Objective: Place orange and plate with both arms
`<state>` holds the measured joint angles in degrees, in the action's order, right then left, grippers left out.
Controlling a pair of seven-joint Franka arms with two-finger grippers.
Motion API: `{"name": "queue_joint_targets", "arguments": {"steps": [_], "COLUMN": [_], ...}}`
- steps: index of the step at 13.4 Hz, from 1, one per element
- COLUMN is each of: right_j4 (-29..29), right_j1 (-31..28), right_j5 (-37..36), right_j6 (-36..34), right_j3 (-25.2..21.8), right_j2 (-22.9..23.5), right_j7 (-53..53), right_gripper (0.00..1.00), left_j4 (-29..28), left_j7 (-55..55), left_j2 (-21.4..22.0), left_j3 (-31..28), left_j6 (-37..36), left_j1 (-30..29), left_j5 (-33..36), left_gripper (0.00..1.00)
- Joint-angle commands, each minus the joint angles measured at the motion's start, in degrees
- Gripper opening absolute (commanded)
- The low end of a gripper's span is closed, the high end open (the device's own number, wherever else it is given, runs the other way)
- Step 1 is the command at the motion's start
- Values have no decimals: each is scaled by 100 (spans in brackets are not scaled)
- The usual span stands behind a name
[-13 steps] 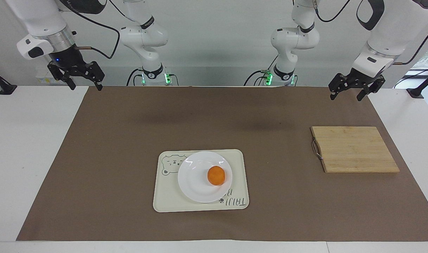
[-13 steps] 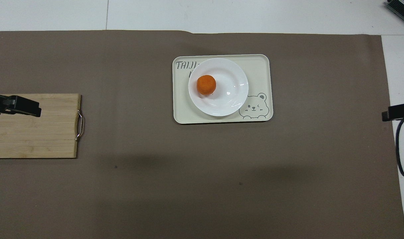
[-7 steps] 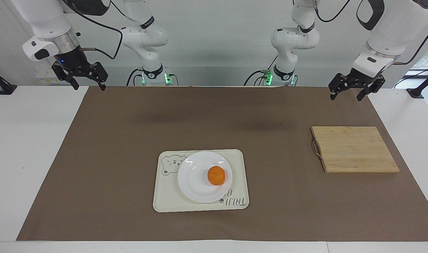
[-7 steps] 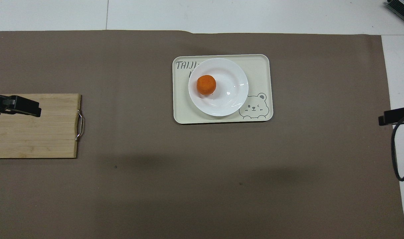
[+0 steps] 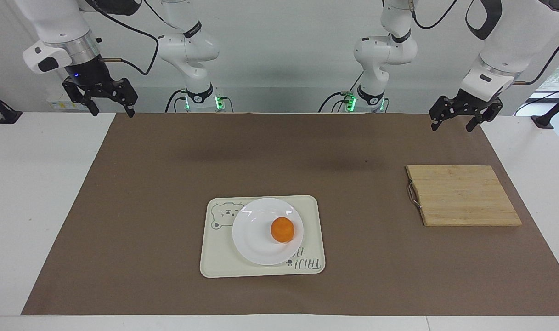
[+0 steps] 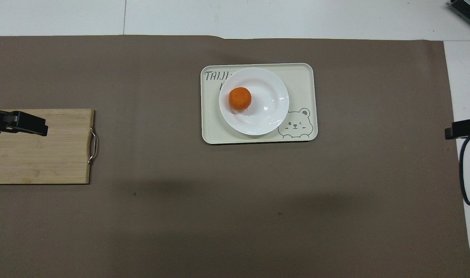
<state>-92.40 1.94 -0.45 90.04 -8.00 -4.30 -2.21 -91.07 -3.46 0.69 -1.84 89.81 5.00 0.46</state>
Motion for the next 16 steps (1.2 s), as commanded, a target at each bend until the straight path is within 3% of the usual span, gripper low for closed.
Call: {"name": "queue_joint_targets", "arguments": {"steps": [1, 16], "right_j4": [99, 160], "right_j1": [-18, -18], "right_j5": [-130, -139], "right_j6": [-110, -206], "right_j3": [61, 166], "right_j2": [52, 78], "right_j7": [81, 54], "right_gripper": [100, 100], "left_j4": [36, 36], "left_j7": [-49, -49], "left_j2": [-7, -7], "left_j3": [35, 35], "left_j6": [-87, -87], "left_j1": [-43, -43], "left_j5": [77, 77], "left_gripper": [100, 100]}}
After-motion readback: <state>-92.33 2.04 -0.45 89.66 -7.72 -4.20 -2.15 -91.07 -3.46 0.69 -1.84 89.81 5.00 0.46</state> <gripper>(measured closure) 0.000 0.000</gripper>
